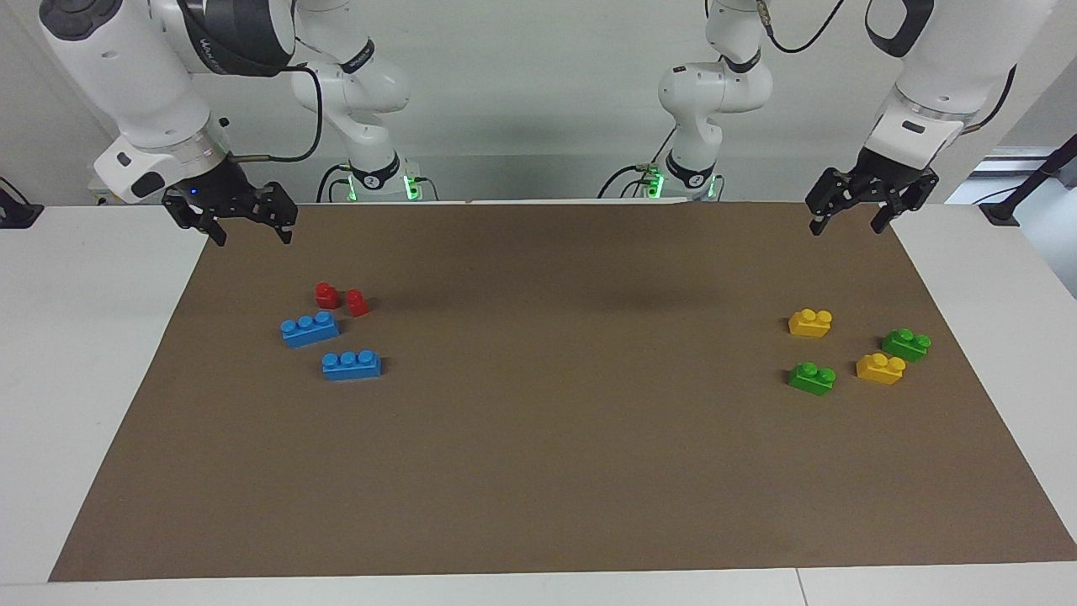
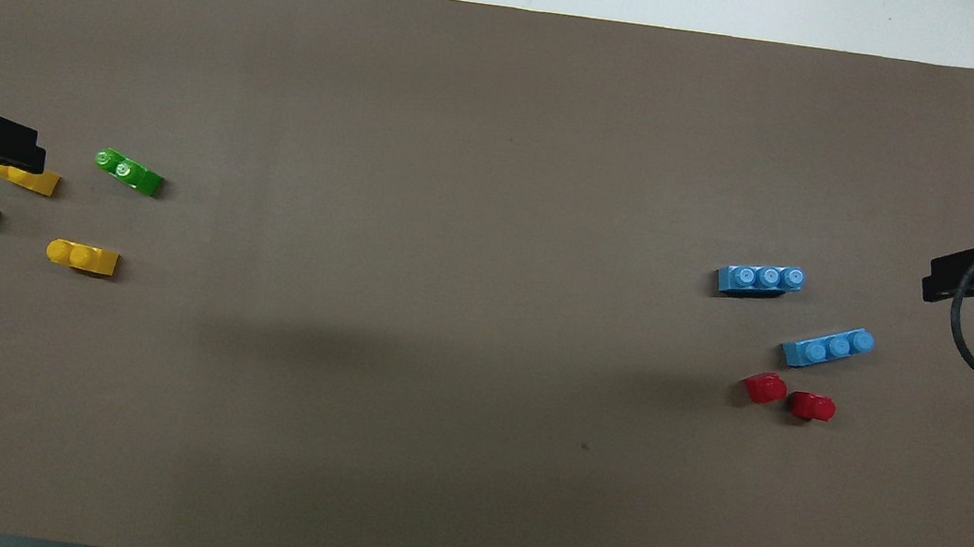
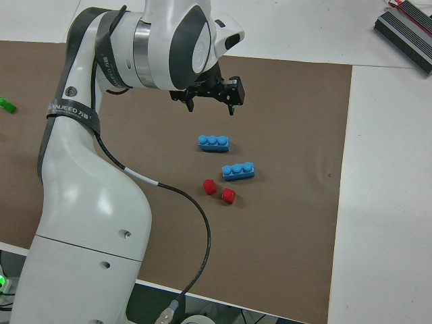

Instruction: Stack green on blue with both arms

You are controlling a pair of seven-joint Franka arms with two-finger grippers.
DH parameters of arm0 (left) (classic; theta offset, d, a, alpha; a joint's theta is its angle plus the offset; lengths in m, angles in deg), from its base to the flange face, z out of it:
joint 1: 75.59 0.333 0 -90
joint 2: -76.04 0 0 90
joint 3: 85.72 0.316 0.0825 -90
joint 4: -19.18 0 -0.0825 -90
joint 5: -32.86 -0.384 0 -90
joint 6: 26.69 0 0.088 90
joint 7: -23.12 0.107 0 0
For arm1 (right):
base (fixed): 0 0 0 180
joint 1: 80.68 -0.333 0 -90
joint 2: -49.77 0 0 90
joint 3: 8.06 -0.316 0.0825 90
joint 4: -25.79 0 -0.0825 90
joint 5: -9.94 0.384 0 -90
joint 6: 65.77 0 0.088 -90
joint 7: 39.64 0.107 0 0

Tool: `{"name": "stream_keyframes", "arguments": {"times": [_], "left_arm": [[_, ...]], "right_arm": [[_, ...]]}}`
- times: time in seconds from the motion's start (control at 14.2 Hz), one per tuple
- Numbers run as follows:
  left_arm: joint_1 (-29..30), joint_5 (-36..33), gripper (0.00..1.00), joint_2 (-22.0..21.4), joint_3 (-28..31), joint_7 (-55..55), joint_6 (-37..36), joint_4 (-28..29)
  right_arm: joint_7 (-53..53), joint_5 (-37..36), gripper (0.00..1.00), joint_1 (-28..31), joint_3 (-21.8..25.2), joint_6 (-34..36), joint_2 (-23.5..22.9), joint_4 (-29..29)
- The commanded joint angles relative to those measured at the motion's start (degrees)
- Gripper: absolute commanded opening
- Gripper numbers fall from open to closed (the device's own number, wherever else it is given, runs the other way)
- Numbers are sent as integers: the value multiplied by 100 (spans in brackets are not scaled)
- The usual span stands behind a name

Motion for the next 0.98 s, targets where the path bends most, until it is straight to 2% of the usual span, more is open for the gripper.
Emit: {"name": "stream_keyframes", "arguments": {"times": [0.0, 0.7, 0.84, 0.91], "left_arm": [[-4, 23, 100, -97, 40, 84, -69, 67], [5, 23, 100, -115, 49, 75, -69, 120], [5, 23, 100, -115, 49, 75, -69, 137], [5, 23, 100, -115, 49, 66, -60, 137]], "right_arm": [[-96, -124, 100, 47, -33, -131, 172, 209], [-122, -27, 100, 100, 2, -324, 163, 209], [210, -27, 100, 91, 11, -665, 181, 384], [743, -27, 100, 91, 11, -937, 189, 515]]}}
